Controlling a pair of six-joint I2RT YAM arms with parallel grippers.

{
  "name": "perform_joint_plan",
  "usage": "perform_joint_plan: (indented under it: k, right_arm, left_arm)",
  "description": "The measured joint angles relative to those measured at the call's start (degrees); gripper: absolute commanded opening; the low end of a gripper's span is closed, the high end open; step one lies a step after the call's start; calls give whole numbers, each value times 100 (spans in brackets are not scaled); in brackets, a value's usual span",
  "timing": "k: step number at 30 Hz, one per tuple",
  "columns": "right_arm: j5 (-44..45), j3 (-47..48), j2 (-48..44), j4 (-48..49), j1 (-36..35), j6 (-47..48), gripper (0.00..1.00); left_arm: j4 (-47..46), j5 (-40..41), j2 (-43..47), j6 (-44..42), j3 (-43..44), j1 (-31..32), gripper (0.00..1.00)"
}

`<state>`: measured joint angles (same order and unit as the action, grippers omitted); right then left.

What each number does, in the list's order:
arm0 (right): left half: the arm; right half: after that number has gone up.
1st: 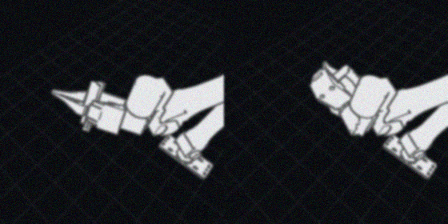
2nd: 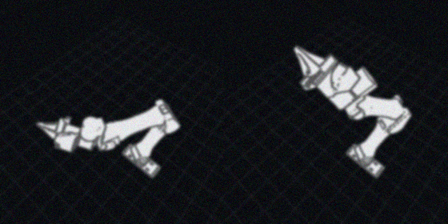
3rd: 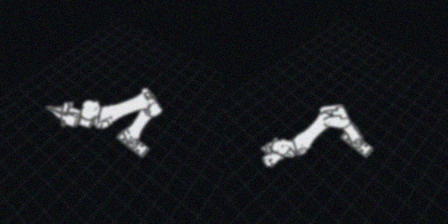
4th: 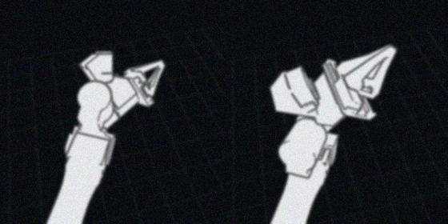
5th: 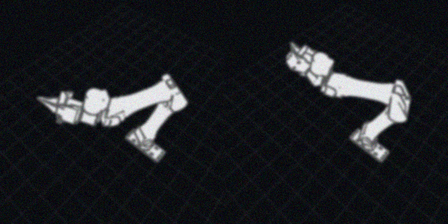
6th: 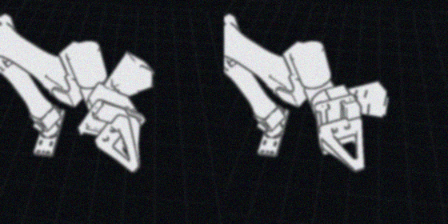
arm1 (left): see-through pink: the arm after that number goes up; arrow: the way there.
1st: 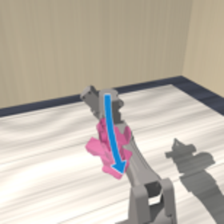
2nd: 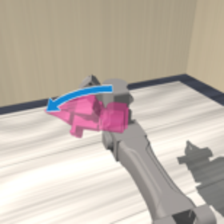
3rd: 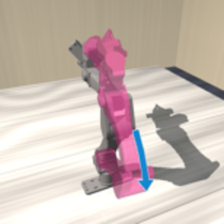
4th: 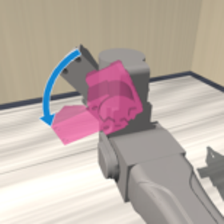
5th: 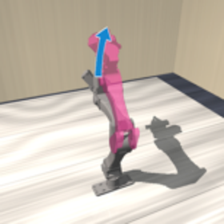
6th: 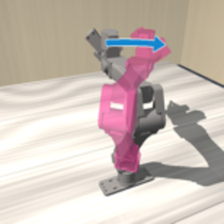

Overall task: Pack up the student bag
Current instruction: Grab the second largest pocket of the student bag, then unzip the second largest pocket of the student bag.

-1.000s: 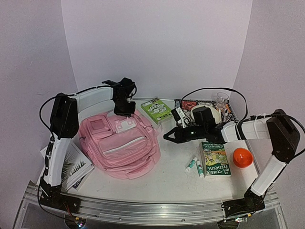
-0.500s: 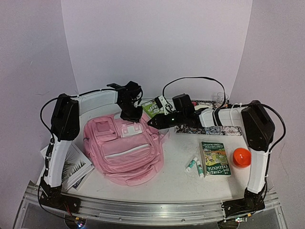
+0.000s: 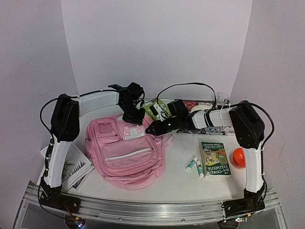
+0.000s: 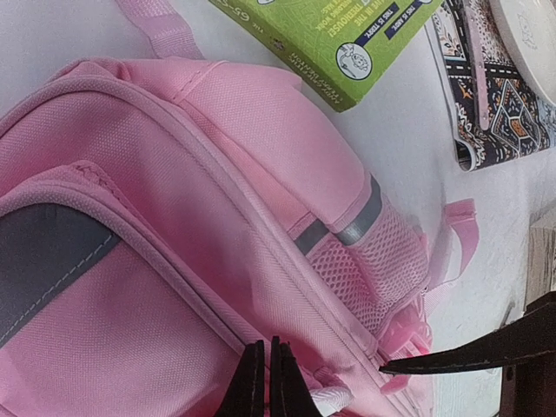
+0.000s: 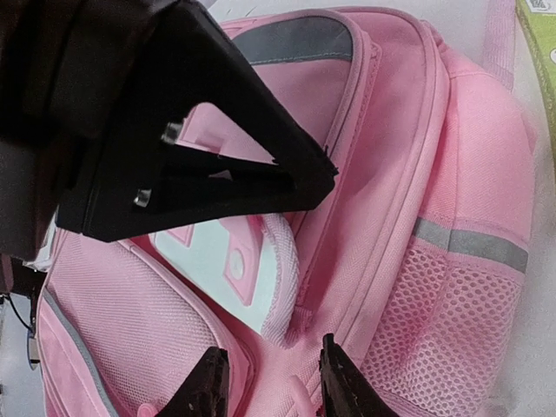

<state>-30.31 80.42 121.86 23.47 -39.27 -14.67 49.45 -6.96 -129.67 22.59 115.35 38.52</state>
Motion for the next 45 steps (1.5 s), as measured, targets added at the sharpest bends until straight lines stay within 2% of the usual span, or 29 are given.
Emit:
perform_joint_plan:
  k: [7, 9, 13, 17, 23, 33, 45]
  right_arm:
    - [-76, -14, 0, -176, 0, 162, 31]
    - [-70, -40, 0, -200, 0, 202, 26]
    - [-31, -68, 0, -267, 0, 311, 10]
    - [76, -74, 0, -275, 4, 363, 0]
    - [202, -494, -255, -191, 7, 445, 0]
    - [236, -1832, -1533, 79, -44, 585, 0]
    - [491, -3034, -2578, 763, -426, 467, 0]
  left_arm:
    - [0, -4, 0, -2, 0, 0, 0]
    - [0, -10, 0, -2, 0, 0, 0]
    - [0, -37, 0, -2, 0, 0, 0]
    - [4, -35, 0, -6, 0, 0, 0]
    - [0, 11, 17, -4, -67, -35, 0]
    - [2, -87, 17, 30, -53, -310, 0]
    - [300, -106, -275, 289, 702, -1042, 0]
